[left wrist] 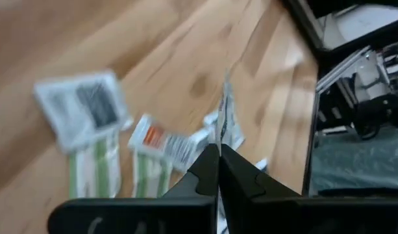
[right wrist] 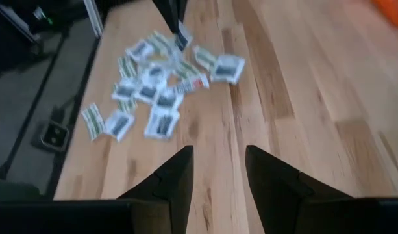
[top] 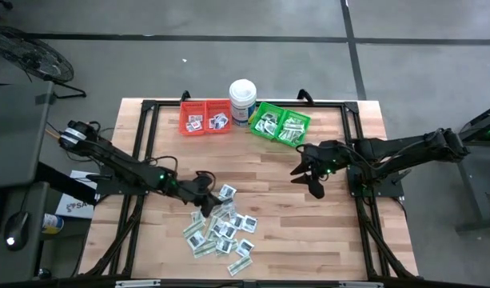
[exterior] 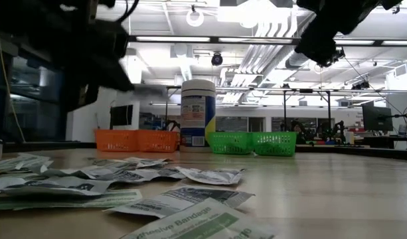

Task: Pick & Place First Aid Supplies
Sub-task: Put the black towelette pack into the left green bin

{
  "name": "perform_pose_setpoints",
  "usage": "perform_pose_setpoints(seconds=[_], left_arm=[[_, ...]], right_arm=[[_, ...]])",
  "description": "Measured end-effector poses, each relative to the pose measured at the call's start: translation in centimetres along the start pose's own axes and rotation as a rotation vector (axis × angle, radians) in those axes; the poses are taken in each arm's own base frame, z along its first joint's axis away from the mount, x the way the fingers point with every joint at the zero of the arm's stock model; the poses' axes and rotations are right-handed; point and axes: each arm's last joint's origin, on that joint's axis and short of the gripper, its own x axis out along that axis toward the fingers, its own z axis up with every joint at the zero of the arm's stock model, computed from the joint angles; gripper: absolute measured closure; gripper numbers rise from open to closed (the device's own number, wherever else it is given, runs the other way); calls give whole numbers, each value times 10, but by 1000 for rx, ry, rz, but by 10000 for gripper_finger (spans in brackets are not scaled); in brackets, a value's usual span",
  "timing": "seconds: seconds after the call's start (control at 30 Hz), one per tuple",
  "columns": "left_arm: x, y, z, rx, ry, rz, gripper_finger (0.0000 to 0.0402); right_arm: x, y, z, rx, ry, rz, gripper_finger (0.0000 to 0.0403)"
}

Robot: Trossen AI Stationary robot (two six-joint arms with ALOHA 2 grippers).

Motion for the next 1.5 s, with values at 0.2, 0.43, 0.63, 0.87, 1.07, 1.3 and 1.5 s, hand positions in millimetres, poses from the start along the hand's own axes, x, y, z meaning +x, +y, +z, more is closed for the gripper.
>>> perform_pose_setpoints(seconds=[0.2,0.43,0.63,0.87,1.07,1.3,1.5], left_arm=[[-2,-22,16,165,-157,5,401],[-9,-50,38,409,-378,97,401],[-17,-72,55,617,-493,182,401],[-21,-84,63,702,-530,209,401],[-21,-84,63,717,-538,224,401],[-21,-83,63,721,-536,226,401],[-21,-83,63,721,-536,226,401]], right_arm=[[4,4,15,-17,-147,50,270],[36,5,23,-23,-186,91,270],[53,4,32,-32,-275,112,270],[50,-4,42,-47,-360,110,270],[49,-9,47,-57,-374,155,257],[61,-11,49,-49,-401,185,181],[73,-12,55,-12,-428,207,152]])
